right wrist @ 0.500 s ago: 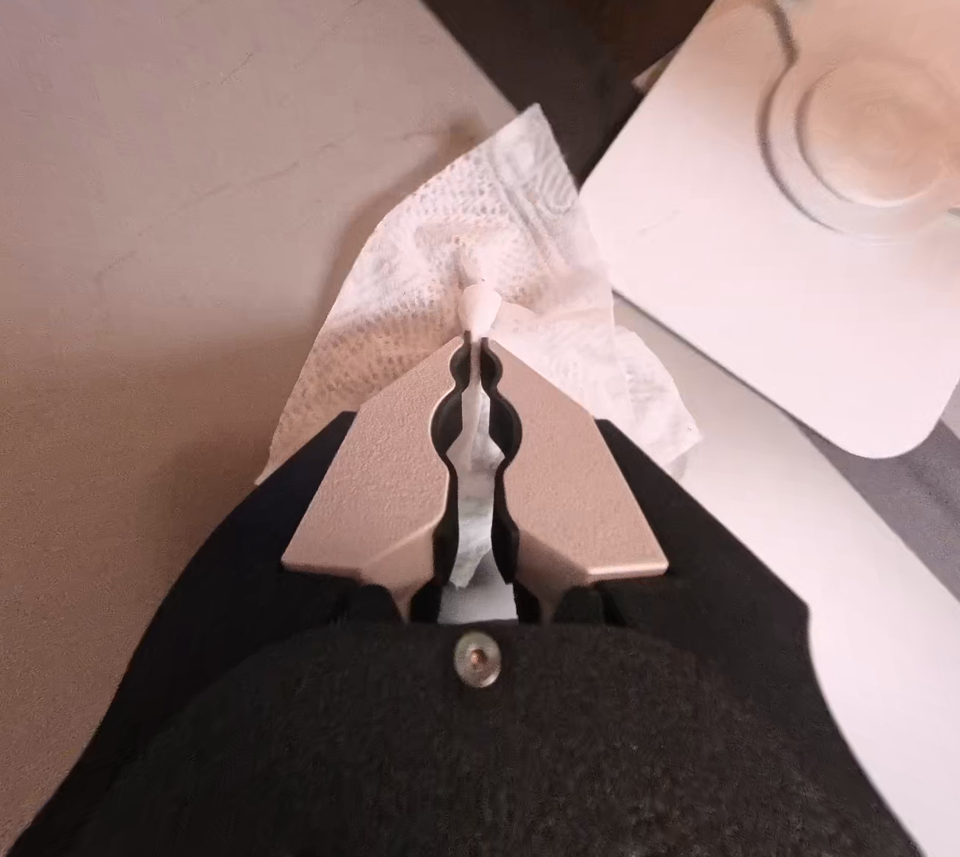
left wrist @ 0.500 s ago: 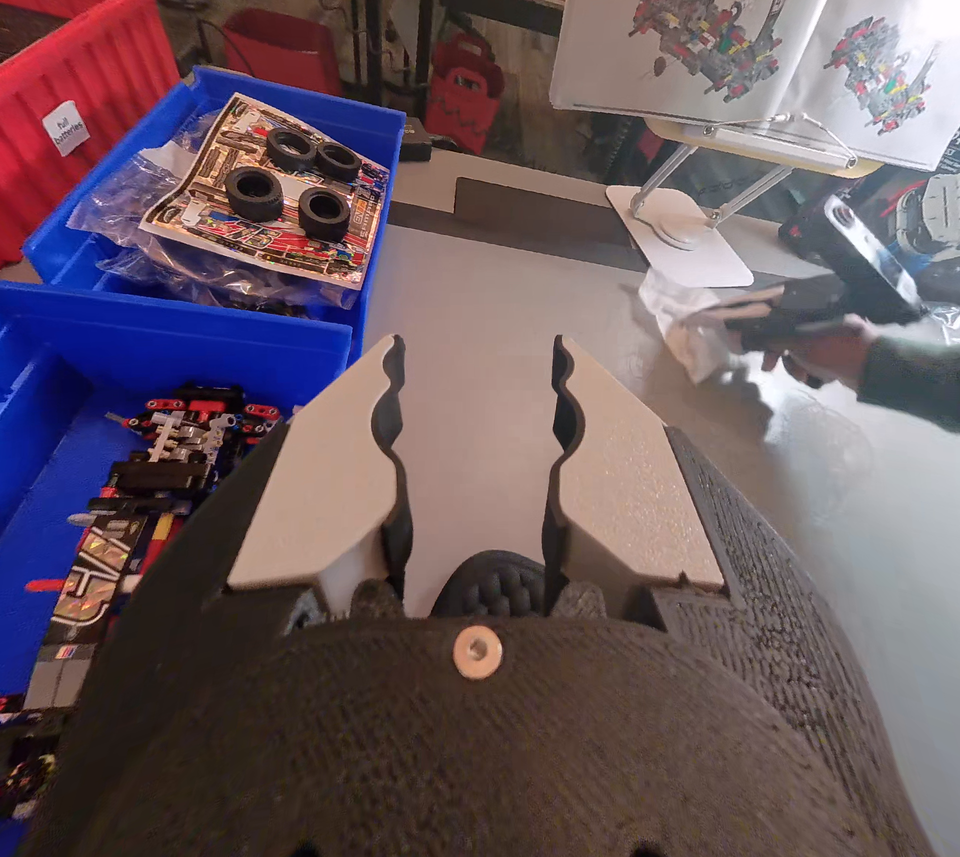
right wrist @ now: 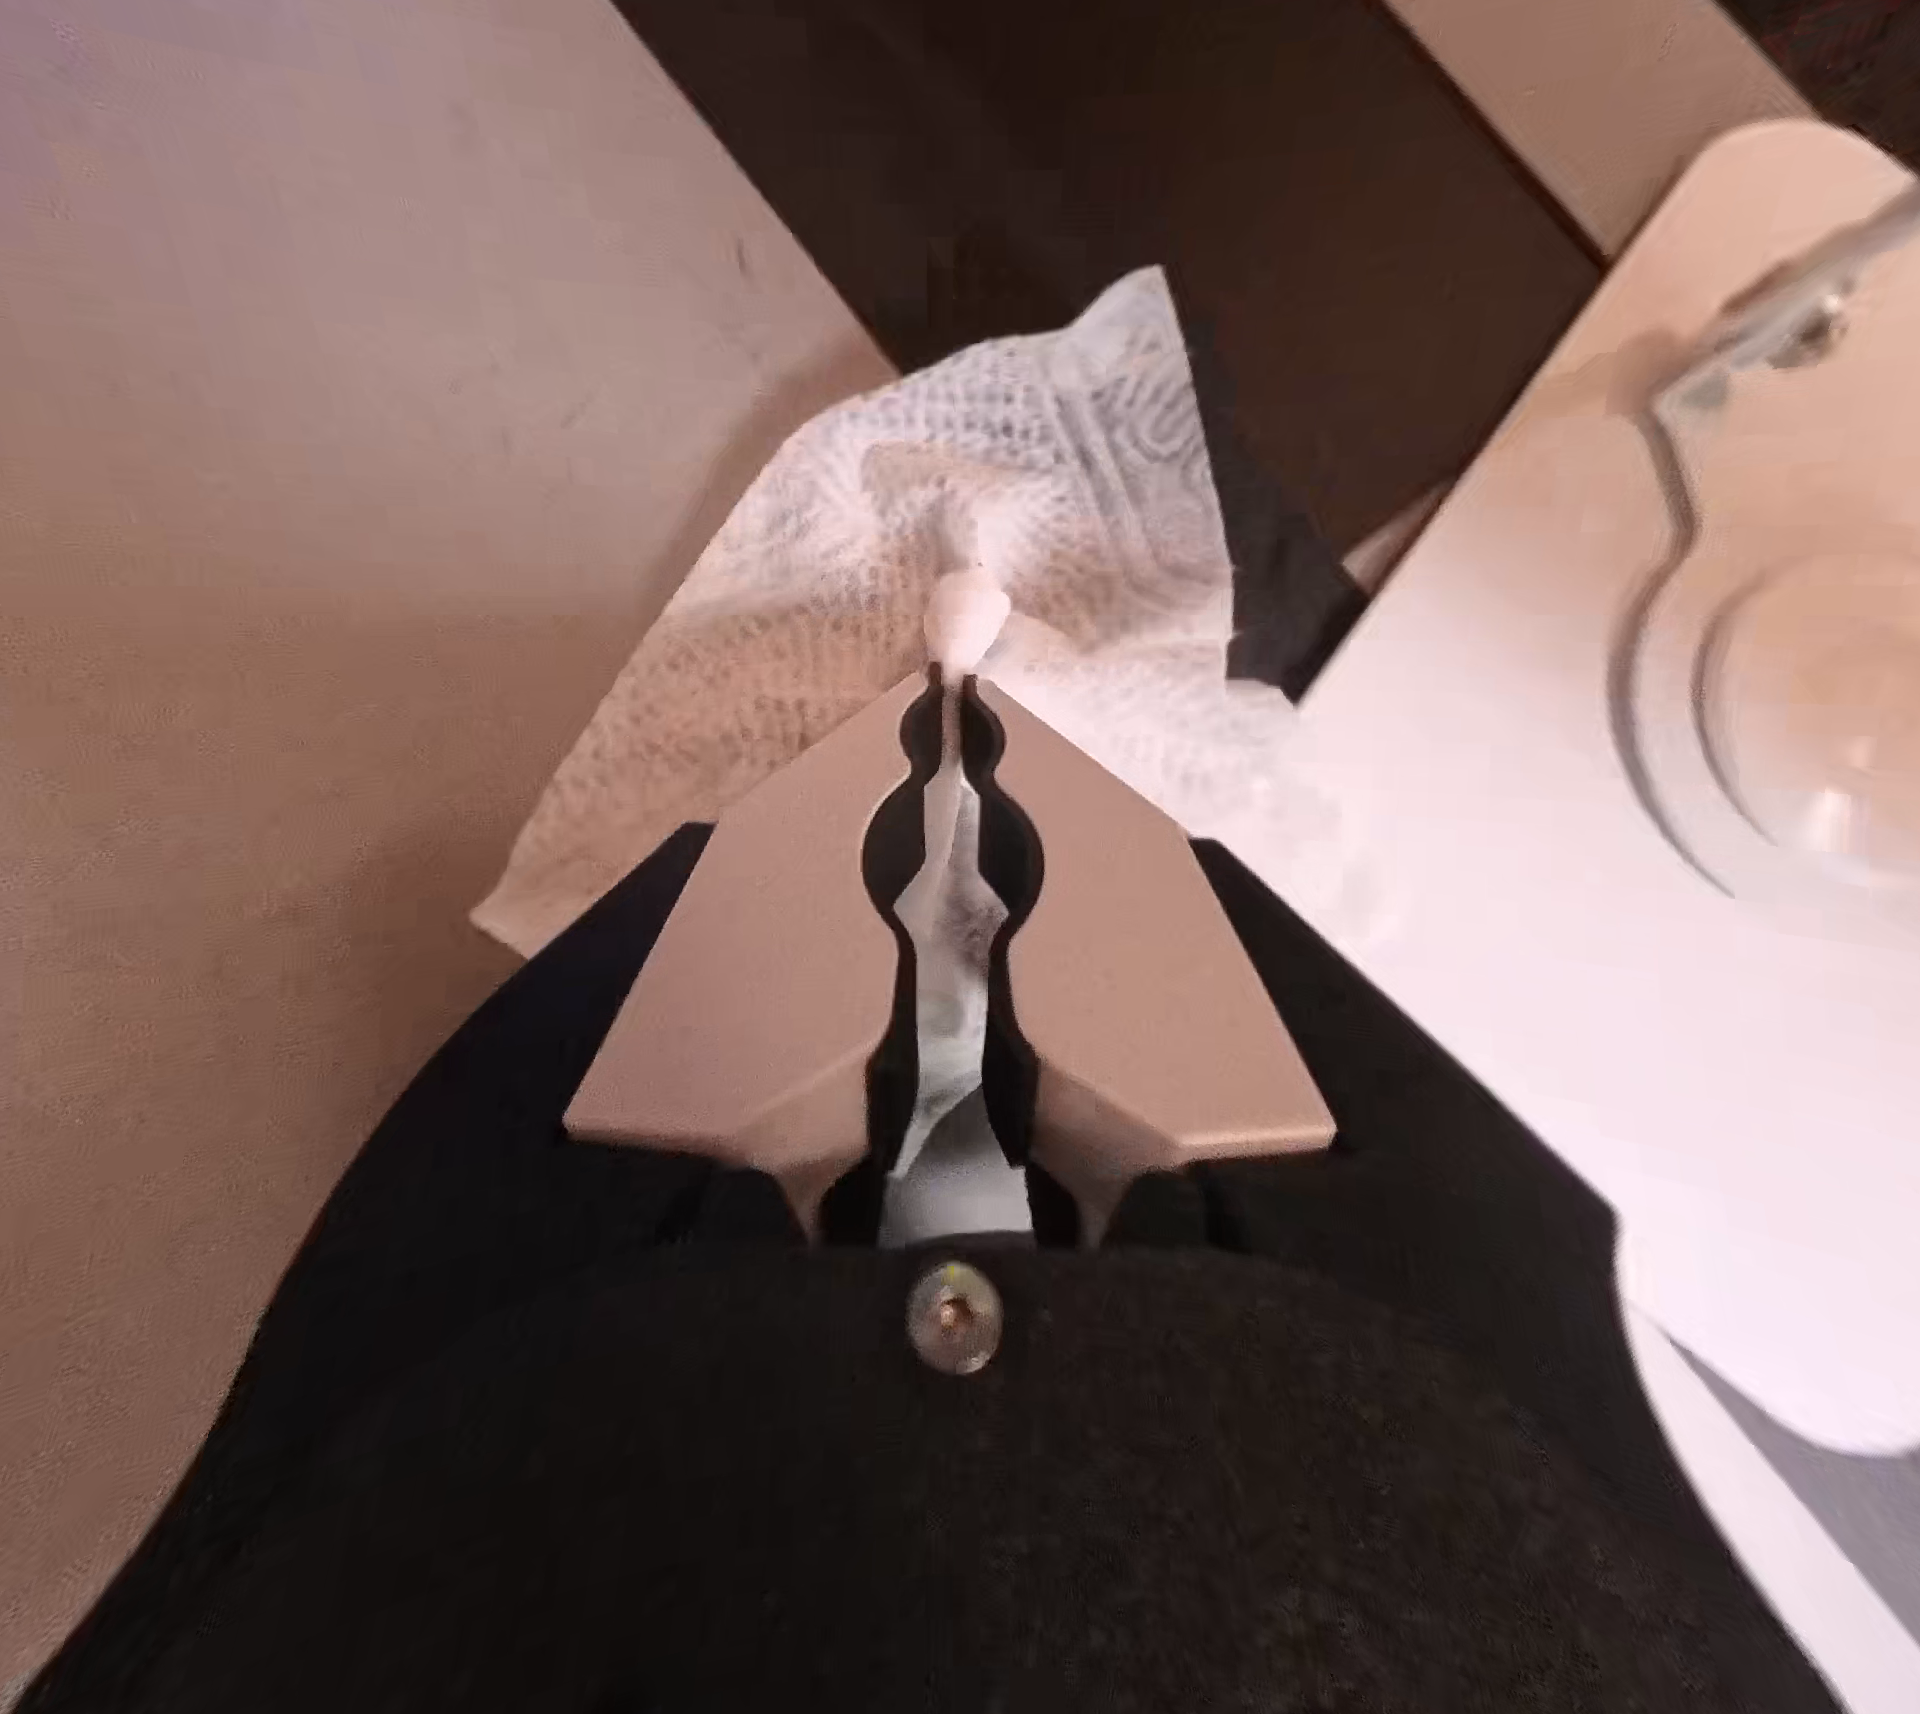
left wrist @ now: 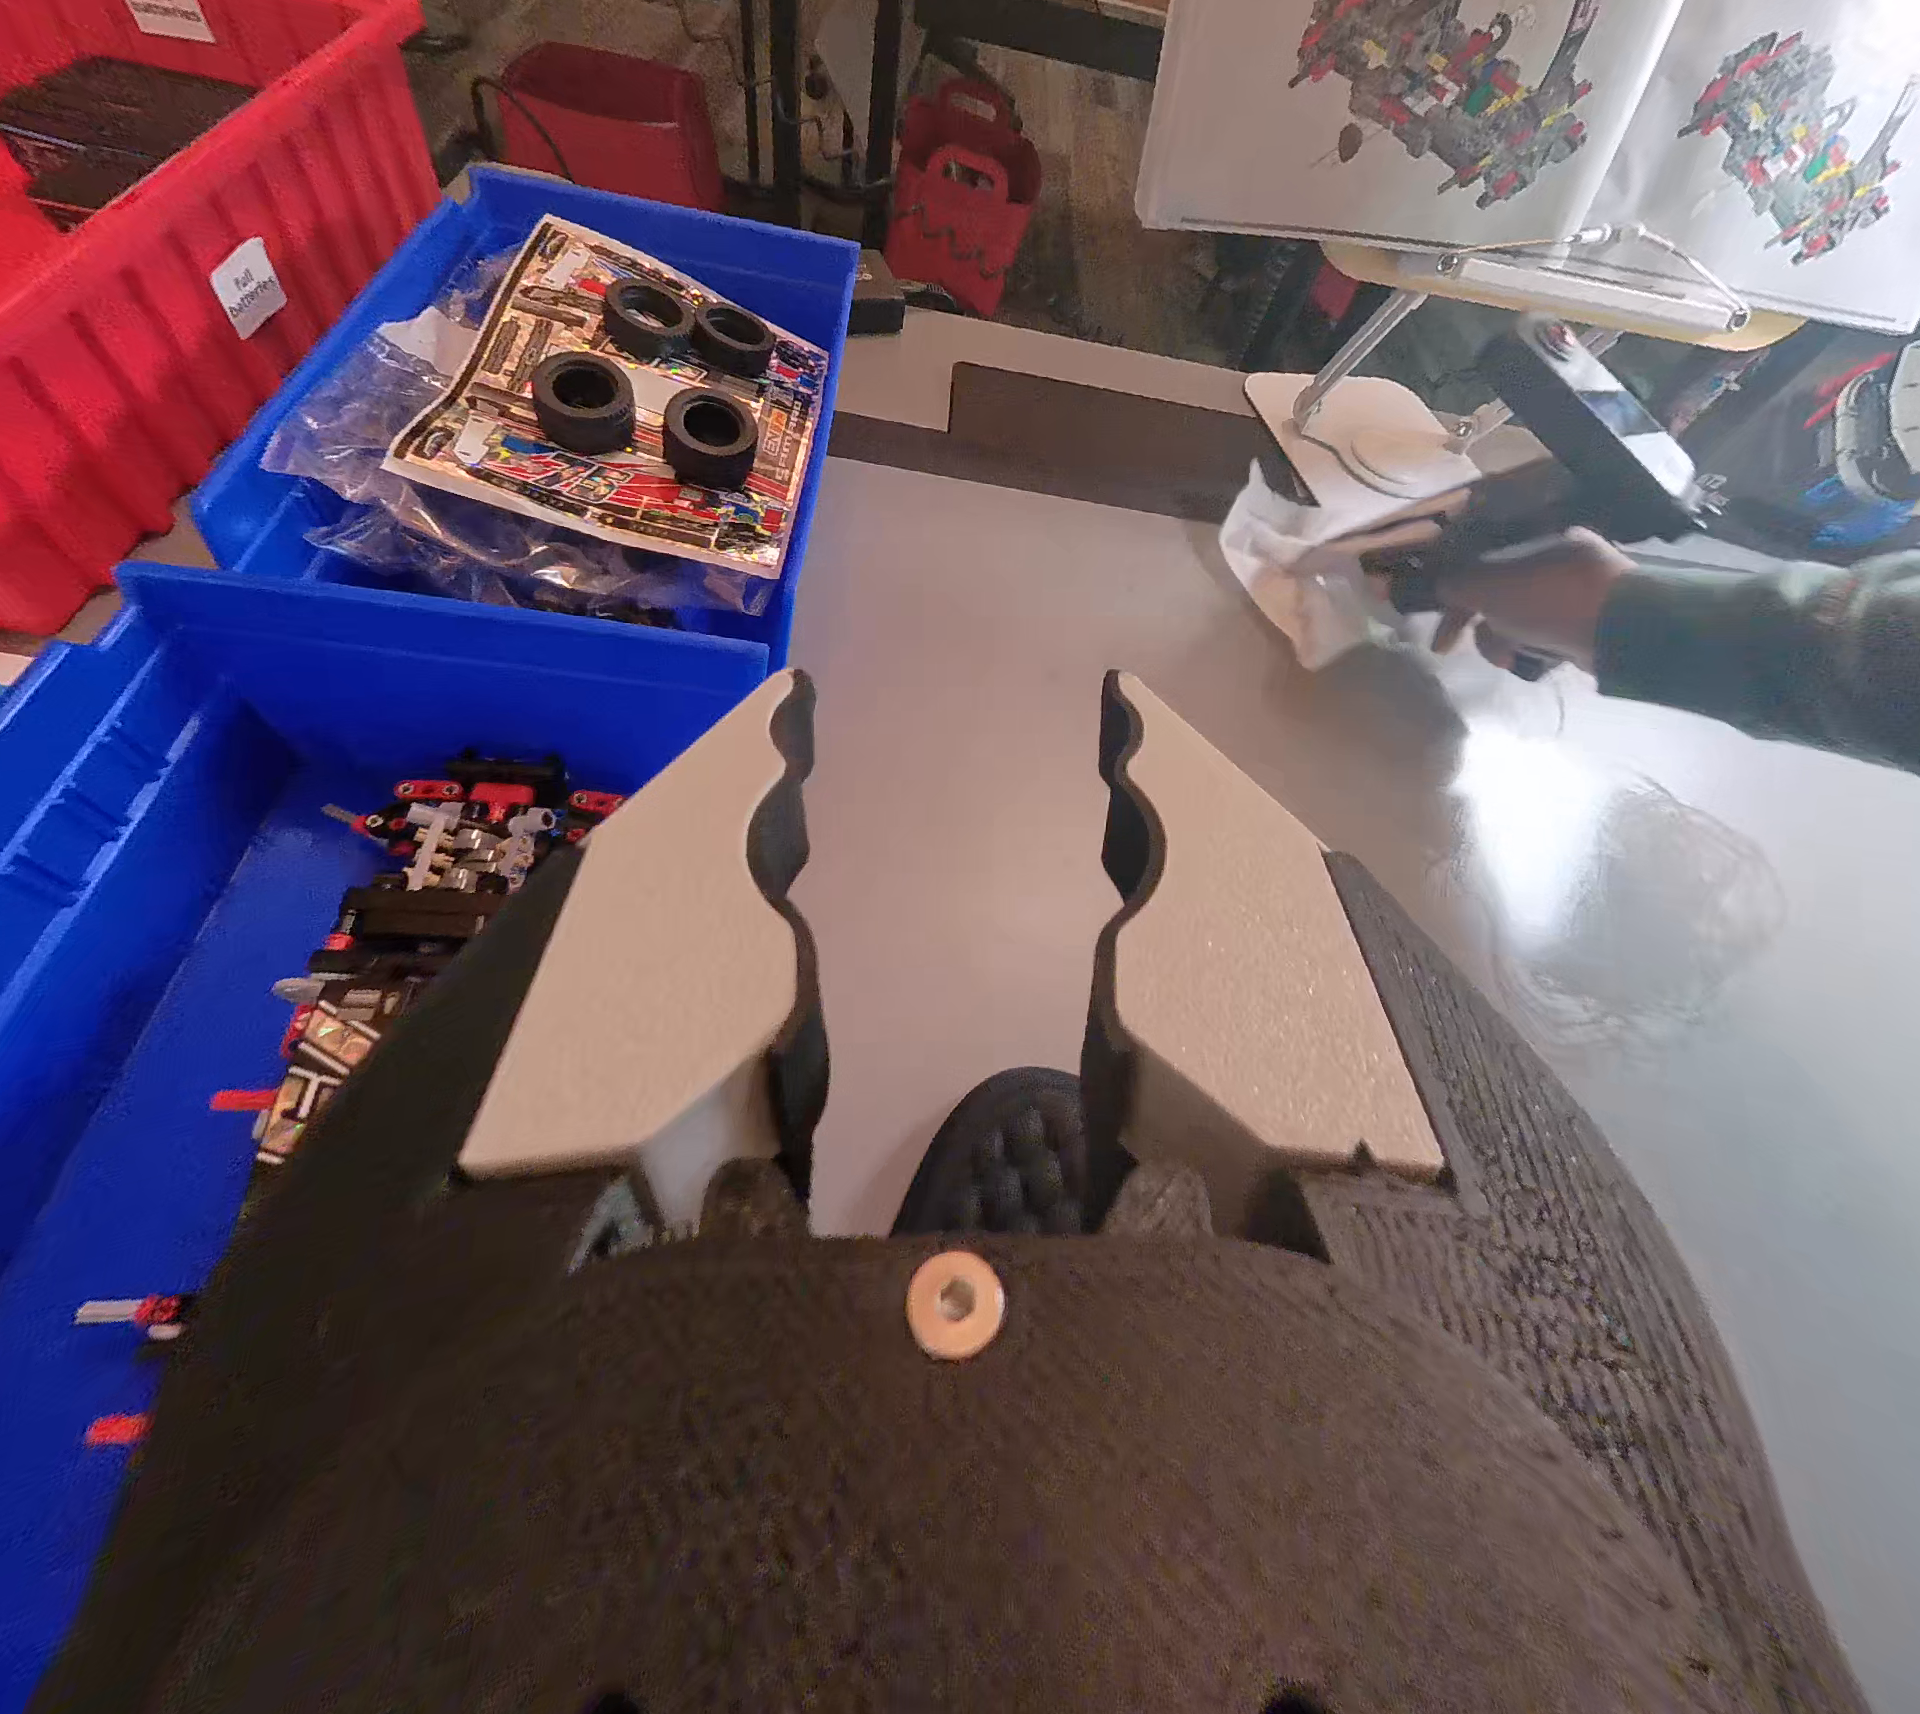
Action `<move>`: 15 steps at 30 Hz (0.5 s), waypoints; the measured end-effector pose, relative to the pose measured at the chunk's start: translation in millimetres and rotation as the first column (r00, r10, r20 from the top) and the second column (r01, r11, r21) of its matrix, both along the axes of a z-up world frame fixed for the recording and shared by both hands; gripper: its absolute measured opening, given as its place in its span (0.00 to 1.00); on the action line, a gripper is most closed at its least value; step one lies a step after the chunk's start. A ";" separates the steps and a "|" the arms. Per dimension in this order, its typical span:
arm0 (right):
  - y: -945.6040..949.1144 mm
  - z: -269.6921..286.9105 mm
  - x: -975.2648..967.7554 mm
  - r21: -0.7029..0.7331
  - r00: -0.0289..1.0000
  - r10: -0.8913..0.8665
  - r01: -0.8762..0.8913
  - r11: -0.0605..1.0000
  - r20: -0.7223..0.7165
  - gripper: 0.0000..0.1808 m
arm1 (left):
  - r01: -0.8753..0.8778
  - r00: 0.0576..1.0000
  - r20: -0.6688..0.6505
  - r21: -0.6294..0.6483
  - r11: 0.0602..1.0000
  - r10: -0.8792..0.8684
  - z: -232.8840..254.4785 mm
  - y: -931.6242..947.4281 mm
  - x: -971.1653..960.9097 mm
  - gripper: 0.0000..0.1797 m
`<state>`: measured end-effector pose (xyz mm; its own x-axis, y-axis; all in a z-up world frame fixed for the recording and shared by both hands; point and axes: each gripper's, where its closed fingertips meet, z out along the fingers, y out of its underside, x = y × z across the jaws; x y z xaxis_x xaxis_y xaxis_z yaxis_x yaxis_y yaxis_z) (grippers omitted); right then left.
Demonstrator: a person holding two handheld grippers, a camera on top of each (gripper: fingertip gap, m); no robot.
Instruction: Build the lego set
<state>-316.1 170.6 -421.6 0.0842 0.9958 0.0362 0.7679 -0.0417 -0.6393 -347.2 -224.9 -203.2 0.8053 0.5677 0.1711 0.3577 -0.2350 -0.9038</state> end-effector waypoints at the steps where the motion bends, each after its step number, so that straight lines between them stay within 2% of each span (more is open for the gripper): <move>1: -7.6 -0.8 -15.4 0.003 1.000 0.021 -0.021 1.000 -0.002 0.00 | 0.000 1.000 0.004 -0.003 1.000 0.000 -0.2 -1.7 0.5 0.30; 6: -109.3 0.3 -5.5 0.044 0.948 0.316 -0.317 0.947 0.026 0.00 | -0.016 1.000 -0.006 0.003 1.000 0.016 1.0 -7.0 -5.7 0.30; 7: -104.3 0.4 3.8 0.059 0.950 0.312 -0.314 0.948 0.028 0.00 | -0.024 1.000 -0.007 0.012 1.000 0.024 2.2 -8.4 -8.0 0.30; 9: -60.4 -0.2 4.6 0.059 0.981 0.194 -0.195 0.979 0.025 0.00 | -0.028 1.000 -0.011 0.021 0.999 0.029 3.9 -11.2 -10.0 0.30; 12: -13.3 -0.4 -30.0 -0.004 1.000 0.029 -0.029 1.000 -0.005 0.00 | -0.023 1.000 -0.016 0.015 1.000 0.024 3.0 -14.6 -10.4 0.30; 15: -63.9 -0.2 -52.2 0.029 0.986 0.164 -0.164 0.986 -0.008 0.00 | -0.014 1.000 -0.008 0.013 1.000 0.014 -0.2 -13.2 -10.5 0.30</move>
<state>-368.3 106.7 -421.8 -0.0798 0.9947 0.0647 0.7560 0.1027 -0.6464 -357.7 -238.0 -203.4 0.7986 0.5768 0.1717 0.3532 -0.2183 -0.9097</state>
